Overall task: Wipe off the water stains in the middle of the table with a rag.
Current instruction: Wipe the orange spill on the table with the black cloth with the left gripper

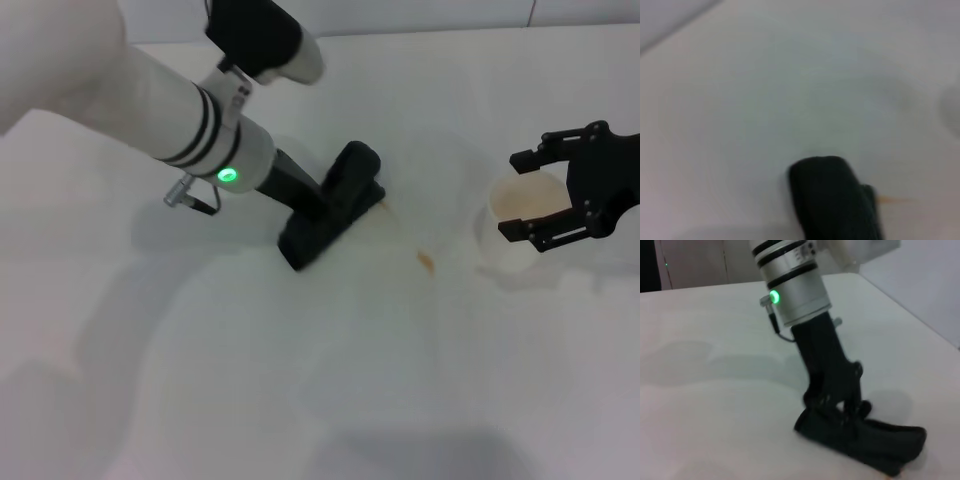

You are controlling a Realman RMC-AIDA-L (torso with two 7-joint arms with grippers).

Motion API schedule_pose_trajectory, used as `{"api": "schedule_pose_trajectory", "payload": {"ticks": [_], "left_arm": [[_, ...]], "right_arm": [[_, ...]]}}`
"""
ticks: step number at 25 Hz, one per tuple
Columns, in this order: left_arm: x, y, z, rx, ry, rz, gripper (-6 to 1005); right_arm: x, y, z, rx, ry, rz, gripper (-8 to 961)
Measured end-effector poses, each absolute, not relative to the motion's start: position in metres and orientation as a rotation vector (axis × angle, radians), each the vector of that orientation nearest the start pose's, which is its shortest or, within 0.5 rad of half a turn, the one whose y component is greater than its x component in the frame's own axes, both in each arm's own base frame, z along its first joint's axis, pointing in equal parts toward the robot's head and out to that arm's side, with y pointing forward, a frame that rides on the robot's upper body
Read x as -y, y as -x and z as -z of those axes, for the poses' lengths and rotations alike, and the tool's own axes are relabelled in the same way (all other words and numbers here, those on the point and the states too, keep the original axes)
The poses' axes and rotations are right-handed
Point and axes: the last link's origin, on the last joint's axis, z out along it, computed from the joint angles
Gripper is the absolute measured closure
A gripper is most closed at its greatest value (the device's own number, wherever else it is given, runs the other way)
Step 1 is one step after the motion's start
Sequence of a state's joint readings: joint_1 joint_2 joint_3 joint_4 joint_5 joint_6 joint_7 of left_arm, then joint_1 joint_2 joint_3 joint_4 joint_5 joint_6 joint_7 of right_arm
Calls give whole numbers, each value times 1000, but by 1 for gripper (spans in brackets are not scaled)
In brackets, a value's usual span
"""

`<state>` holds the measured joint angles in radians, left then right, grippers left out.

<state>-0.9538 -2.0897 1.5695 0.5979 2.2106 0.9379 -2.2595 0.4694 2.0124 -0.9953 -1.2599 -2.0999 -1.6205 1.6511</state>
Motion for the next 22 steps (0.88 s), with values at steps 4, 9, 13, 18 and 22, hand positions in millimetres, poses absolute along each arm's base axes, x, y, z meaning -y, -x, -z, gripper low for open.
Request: {"api": "schedule_pose_trajectory", "payload": {"ticks": [4,9,13,18,22], "left_arm": [[-390,145,115,611,2862,-309,902],[-369,139,124,604,2982,-338,901],[-357,134,128,586,3048,-339,901],[-354,131,131,575,3059,-332,901],[-368,142,127,626,2958,-337,901]], "right_arm": [[-345,-213,-65,-209,2834,-145,112],[-346,-211,-66,-203,2832,-145,111],[-346,-210,-65,-200,2832,-146,112],[-345,-212,-65,-209,2831,-146,112],[-344,-213,-65,-214,2832,-153,112]]}}
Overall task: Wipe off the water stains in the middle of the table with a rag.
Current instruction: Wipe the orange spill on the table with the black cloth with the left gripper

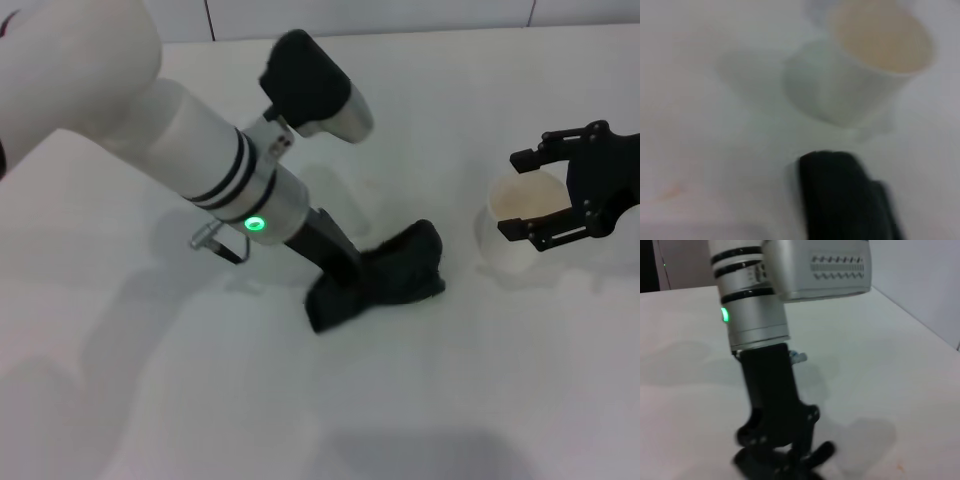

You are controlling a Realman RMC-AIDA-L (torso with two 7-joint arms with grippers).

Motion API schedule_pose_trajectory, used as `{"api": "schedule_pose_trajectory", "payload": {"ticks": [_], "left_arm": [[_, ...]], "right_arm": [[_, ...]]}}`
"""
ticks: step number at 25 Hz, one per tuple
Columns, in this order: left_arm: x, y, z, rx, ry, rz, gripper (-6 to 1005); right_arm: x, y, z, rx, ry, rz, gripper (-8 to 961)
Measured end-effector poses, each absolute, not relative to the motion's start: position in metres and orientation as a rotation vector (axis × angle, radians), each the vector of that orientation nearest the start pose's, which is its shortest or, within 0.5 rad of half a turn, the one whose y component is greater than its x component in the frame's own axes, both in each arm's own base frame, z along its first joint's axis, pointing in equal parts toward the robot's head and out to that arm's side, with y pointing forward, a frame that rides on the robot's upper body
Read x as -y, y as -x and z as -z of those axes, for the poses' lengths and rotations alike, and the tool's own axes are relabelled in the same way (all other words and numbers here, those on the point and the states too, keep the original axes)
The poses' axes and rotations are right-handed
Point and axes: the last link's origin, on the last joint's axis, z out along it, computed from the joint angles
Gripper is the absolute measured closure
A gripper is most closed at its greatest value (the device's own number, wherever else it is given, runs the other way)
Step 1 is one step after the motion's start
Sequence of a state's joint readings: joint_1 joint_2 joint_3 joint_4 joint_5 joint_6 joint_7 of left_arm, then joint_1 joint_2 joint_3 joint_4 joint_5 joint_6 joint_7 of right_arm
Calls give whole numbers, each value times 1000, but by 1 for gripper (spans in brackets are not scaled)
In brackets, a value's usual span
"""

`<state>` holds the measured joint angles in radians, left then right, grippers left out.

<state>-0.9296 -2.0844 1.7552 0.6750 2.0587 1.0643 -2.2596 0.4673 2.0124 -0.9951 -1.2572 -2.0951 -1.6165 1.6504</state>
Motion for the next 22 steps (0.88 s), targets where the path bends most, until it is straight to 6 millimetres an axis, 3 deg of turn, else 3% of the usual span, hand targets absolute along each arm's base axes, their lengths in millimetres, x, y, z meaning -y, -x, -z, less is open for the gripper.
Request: {"api": "schedule_pose_trajectory", "payload": {"ticks": [5,13,22], "left_arm": [[-390,154,113,651,2810,-371,901],[-424,167,84,742,2631,-263,901],[-432,164,93,693,2622,-267,901]], "right_arm": [[-343,-215,-63,-225,2837,-159,111],[-344,-215,-61,-220,2847,-160,112],[-347,-209,-58,-194,2860,-160,111]]}}
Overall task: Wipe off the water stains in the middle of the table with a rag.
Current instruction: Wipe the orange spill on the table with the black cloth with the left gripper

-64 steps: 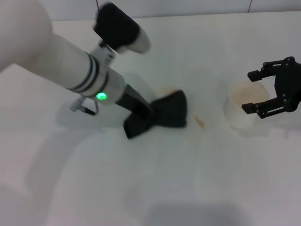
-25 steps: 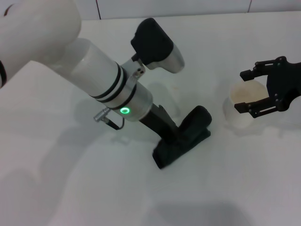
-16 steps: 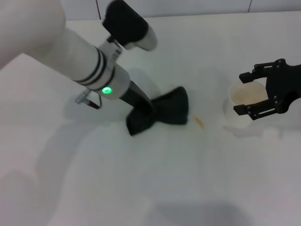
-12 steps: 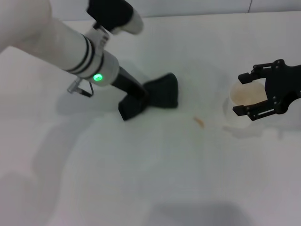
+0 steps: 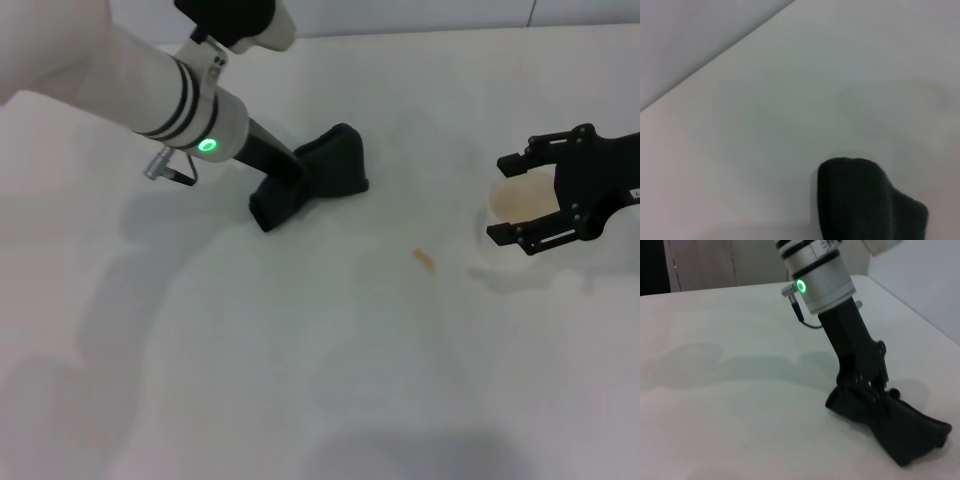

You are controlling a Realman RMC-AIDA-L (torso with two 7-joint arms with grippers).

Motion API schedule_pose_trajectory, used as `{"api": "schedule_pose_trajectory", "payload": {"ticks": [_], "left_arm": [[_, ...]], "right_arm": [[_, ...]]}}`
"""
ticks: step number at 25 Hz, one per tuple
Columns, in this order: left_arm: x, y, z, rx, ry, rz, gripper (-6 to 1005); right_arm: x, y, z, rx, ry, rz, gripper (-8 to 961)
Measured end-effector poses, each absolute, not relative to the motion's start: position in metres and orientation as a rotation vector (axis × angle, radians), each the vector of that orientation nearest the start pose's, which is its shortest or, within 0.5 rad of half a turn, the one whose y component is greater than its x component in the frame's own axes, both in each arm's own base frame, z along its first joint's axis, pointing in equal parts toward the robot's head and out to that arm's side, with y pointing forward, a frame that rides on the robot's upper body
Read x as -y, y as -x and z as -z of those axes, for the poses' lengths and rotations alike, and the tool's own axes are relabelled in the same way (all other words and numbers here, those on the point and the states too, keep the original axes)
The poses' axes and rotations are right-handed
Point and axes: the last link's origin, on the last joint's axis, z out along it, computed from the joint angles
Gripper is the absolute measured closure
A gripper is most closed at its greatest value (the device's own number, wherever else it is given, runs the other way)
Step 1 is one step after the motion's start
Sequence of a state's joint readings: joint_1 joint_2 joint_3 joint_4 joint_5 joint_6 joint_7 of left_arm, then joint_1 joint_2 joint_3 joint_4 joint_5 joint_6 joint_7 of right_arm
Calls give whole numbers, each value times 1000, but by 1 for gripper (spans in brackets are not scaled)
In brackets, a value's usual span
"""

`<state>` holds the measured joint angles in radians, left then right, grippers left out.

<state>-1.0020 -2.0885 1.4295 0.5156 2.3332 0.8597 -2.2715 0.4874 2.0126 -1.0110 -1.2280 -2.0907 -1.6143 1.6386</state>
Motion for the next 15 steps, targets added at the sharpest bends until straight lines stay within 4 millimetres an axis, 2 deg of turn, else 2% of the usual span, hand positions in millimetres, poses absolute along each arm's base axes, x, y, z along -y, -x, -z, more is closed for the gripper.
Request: {"api": "schedule_pose_trajectory", "payload": {"ticks": [6,15], "left_arm": [[-407,148,119,607,2784,-315,902],[-372,128,129,562,3010,-325,903]], "right_arm": [[-348,-209,-56,-194,2861,-166,112],[-347,-211,-55,-193,2860,-164,111]]}}
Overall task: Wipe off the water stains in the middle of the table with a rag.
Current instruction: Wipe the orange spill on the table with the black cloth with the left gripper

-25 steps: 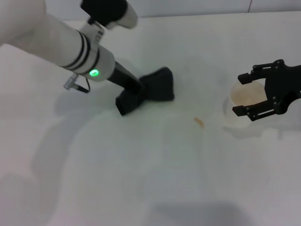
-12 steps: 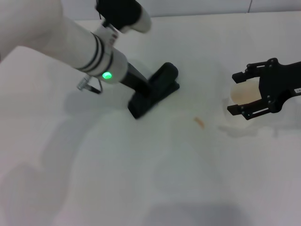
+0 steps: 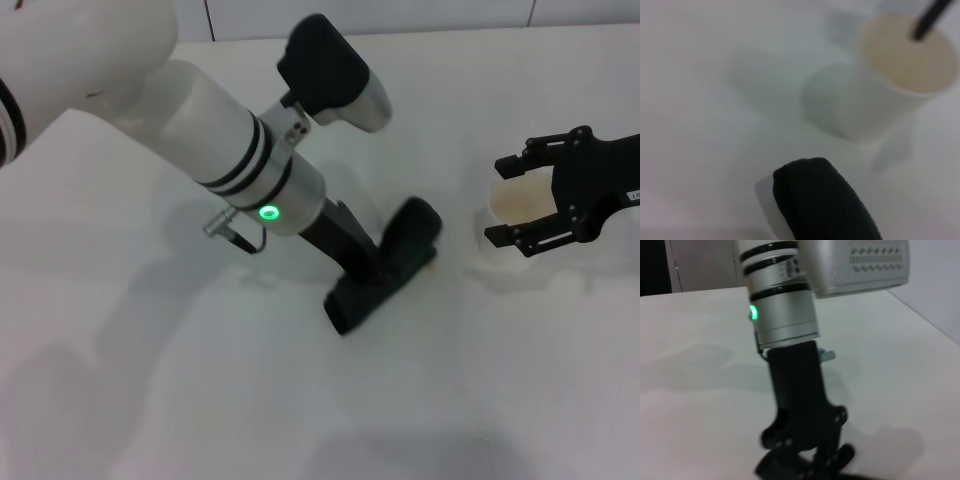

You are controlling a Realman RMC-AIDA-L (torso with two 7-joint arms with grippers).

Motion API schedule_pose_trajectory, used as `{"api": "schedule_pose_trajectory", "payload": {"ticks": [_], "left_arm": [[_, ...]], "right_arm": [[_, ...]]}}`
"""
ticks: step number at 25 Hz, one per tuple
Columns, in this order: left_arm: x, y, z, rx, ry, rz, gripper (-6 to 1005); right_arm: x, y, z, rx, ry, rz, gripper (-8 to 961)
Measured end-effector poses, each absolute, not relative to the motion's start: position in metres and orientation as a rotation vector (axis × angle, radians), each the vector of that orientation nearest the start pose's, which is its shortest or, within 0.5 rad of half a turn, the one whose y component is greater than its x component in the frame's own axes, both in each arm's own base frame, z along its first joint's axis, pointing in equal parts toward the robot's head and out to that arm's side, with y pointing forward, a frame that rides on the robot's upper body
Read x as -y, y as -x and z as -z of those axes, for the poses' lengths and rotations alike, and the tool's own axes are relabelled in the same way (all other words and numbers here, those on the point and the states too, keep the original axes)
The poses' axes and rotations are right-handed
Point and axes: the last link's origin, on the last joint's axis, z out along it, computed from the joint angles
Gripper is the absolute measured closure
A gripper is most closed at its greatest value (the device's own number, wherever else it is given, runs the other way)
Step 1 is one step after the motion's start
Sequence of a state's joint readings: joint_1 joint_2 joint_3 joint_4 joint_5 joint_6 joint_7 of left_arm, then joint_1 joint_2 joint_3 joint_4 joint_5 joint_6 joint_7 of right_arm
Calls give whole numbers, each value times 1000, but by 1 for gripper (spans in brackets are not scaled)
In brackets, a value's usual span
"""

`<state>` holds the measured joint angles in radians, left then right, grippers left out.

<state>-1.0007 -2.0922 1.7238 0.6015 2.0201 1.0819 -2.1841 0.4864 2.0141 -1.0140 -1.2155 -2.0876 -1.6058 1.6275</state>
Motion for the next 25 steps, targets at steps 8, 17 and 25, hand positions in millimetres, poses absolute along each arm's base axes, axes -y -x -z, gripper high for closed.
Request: {"api": "schedule_pose_trajectory", "payload": {"ticks": [8,17,25], "left_arm": [[-351,121,133,544,3123,-296,905],[-389,154,123,670,2831,-352,907],[-422,168,94,732,2634,-290,909]], "right_arm": [[-346,-212,-57,-197,2860,-164,112],[-343,-214,-56,-207,2865,-172,112],[-342,-214,-55,-202,2870,-171,111]]}}
